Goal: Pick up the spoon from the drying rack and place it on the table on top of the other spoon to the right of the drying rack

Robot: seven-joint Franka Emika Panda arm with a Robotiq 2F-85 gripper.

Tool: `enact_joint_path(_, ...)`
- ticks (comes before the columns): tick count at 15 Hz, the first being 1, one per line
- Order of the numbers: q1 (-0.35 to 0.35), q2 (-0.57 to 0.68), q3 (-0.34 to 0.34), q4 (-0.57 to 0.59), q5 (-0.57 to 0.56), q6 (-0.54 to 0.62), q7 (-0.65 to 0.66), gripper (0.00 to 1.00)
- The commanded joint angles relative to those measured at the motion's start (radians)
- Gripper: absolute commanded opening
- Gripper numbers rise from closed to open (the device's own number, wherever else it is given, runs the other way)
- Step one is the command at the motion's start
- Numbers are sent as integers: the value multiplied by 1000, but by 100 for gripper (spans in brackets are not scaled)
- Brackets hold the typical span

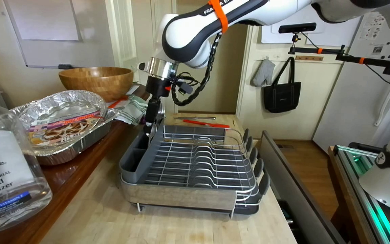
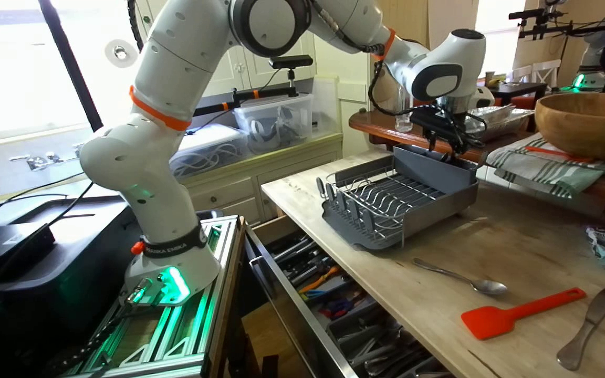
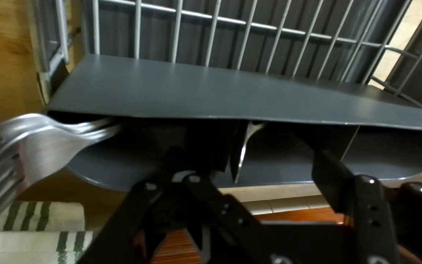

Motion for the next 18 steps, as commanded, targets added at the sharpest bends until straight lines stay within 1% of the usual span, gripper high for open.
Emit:
enact_joint_path(1, -1, 43, 11, 59, -19, -46, -14, 42)
enact_joint_path(2, -1, 47, 14, 65, -19, -54, -17, 33)
enact_joint_path(4, -3, 50, 17, 75, -17, -71, -22, 19)
enact_joint_path(5, -5, 49, 20, 77, -14, -77, -25, 11)
enact_joint_path(6, -7, 48, 22, 80, -11, -88, -27, 4)
enact_joint_path(7, -8, 47, 22, 85, -9, -99, -28, 0)
enact_joint_path(12, -28, 47, 32, 109, 12, -158, -49, 2)
enact_joint_path(18, -24, 23, 23, 126, 3, -193, -40, 2)
